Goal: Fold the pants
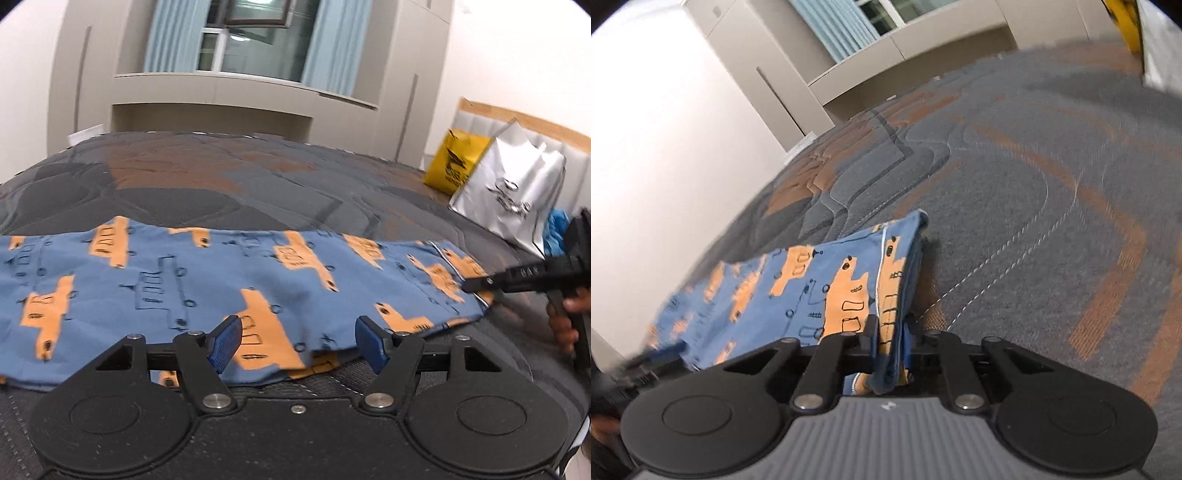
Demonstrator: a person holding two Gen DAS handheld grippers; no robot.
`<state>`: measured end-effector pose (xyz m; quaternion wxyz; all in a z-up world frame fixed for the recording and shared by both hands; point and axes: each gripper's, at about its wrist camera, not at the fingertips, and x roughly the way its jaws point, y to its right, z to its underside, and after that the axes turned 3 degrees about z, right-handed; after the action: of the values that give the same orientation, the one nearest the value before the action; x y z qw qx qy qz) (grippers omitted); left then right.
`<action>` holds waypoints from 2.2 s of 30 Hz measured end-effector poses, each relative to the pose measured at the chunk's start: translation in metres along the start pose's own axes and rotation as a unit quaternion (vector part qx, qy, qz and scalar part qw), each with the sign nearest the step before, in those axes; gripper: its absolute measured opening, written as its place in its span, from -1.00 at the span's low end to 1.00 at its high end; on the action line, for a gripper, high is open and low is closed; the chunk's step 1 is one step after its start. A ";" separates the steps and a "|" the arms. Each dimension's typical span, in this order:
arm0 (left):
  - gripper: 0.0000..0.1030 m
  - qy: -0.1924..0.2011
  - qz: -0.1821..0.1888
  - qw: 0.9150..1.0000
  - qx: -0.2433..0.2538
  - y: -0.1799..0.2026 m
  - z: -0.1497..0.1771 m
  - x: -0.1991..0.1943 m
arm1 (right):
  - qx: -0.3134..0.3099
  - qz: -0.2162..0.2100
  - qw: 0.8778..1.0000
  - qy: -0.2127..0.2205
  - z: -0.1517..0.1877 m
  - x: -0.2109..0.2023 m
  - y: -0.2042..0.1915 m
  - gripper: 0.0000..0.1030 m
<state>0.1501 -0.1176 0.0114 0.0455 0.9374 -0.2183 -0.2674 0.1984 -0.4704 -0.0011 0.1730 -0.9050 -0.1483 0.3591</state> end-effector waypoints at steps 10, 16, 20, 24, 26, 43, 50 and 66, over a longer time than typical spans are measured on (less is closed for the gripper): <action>0.37 0.014 -0.061 0.998 -0.012 -0.032 -0.003 -0.022 | -0.064 0.057 0.996 0.041 -0.013 -0.042 -0.024 -0.77; 0.49 0.004 -0.099 0.994 -0.047 -0.070 0.003 -0.038 | -0.064 0.082 0.994 0.012 0.012 -0.019 -0.016 -0.61; 0.65 0.024 -0.133 0.989 -0.062 -0.097 0.005 -0.069 | -0.085 0.108 0.990 0.024 0.017 -0.030 -0.024 -0.06; 0.76 0.051 -0.194 0.974 -0.106 -0.138 0.012 -0.108 | -0.118 0.163 0.979 0.045 0.025 -0.040 -0.038 0.43; 0.82 0.060 -0.225 0.964 -0.127 -0.161 0.015 -0.123 | -0.125 0.181 0.973 0.063 0.028 -0.045 -0.048 0.76; -0.47 0.044 -0.173 0.959 -0.218 -0.310 -0.018 -0.097 | -0.231 -0.004 0.972 0.049 0.041 0.070 -0.244 0.96; -0.69 0.076 -0.201 0.963 -0.164 -0.292 -0.034 -0.114 | -0.241 -0.015 0.970 0.033 0.043 0.096 -0.262 0.96; 0.38 0.052 -0.258 0.961 -0.089 -0.266 -0.028 -0.110 | -0.255 0.005 0.967 0.007 0.055 0.111 -0.260 0.99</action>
<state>0.1828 0.1692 0.0342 0.0690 0.9668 0.0586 -0.2389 0.1999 -0.1830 0.0043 -0.0641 -0.9227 -0.2290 0.3036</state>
